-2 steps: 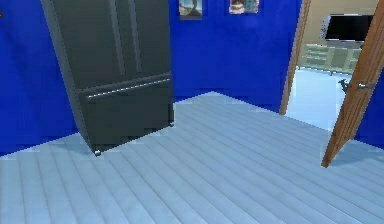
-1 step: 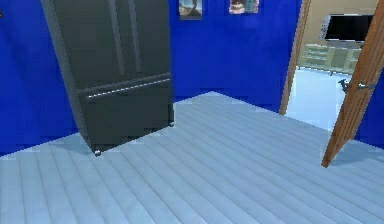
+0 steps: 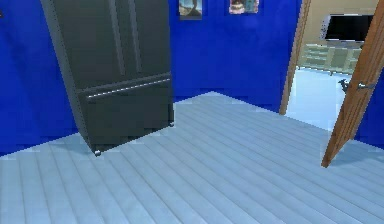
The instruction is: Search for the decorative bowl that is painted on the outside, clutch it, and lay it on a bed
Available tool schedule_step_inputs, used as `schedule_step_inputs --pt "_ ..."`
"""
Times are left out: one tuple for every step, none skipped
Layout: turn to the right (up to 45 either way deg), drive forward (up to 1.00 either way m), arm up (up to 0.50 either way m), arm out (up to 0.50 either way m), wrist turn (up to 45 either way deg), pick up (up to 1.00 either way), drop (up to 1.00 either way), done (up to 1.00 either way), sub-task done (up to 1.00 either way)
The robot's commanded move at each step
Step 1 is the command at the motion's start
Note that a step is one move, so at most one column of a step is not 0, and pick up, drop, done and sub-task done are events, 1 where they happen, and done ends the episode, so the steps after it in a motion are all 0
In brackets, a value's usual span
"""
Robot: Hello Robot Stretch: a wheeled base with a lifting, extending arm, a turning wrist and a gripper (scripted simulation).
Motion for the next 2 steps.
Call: schedule_step_inputs --pt "0.0 0.0 0.0 0.0 -45.0 0.0 0.0 0.0 0.0" --pt "0.0 0.0 0.0 0.0 -24.0 0.0 0.0 0.0 0.0"
